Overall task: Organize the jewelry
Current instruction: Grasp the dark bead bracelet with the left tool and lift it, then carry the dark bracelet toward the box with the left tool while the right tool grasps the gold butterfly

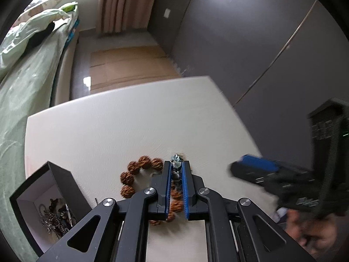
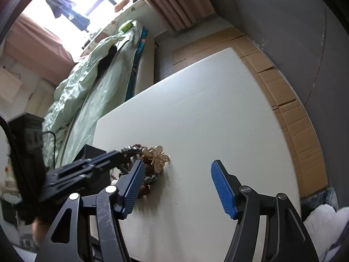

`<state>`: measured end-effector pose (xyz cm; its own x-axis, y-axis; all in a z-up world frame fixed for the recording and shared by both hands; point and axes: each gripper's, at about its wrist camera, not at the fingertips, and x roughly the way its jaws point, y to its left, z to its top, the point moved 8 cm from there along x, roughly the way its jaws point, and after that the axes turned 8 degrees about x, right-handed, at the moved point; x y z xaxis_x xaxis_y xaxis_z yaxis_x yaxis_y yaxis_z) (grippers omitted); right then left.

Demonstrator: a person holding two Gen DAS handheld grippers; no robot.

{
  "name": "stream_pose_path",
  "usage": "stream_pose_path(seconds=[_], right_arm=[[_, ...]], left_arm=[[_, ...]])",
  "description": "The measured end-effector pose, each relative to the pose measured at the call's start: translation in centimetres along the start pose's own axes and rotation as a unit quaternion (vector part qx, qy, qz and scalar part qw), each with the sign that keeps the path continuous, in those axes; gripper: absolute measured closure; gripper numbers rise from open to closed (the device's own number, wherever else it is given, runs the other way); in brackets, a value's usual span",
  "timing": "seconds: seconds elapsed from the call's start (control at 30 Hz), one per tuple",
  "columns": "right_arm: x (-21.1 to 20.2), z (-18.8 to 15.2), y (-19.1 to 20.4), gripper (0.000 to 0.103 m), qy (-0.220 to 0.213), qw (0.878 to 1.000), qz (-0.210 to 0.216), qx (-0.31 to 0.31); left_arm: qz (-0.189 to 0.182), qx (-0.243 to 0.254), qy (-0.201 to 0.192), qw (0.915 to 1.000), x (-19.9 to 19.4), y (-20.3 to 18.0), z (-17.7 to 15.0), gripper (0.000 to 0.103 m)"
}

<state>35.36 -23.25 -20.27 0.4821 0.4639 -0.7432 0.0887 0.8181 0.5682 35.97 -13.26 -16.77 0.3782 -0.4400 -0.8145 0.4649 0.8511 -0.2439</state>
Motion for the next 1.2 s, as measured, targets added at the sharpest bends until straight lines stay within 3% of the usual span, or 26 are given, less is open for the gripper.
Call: stream_pose_path(seconds=[0.27,0.57,0.97,1.2], right_arm=[[1.3,-0.2,1.4,0.041,0.004,1.0,0.0,-0.025],[3.7,-0.2,2.4,0.041,0.016,0.996,-0.045,-0.074],[6.4,-0.8,2.9,0.056,0.028,0.976,-0.126,-0.178],[7.3,-0.9,3.5,0.058,0.023,0.966,-0.143,-0.212]], left_arm=[[-0.015,-0.011,-0.055,0.9983,-3.8,0.6,1.8,0.094],[-0.009,-0.054,-0.085,0.9948,-6.4,4.3,2.0,0.094],[-0.002,-0.075,-0.112,0.9908,-9.3,7.5,1.6,0.094],[0.001,-0.086,-0.111,0.9901,-9.7,8.9,0.8,0.094]])
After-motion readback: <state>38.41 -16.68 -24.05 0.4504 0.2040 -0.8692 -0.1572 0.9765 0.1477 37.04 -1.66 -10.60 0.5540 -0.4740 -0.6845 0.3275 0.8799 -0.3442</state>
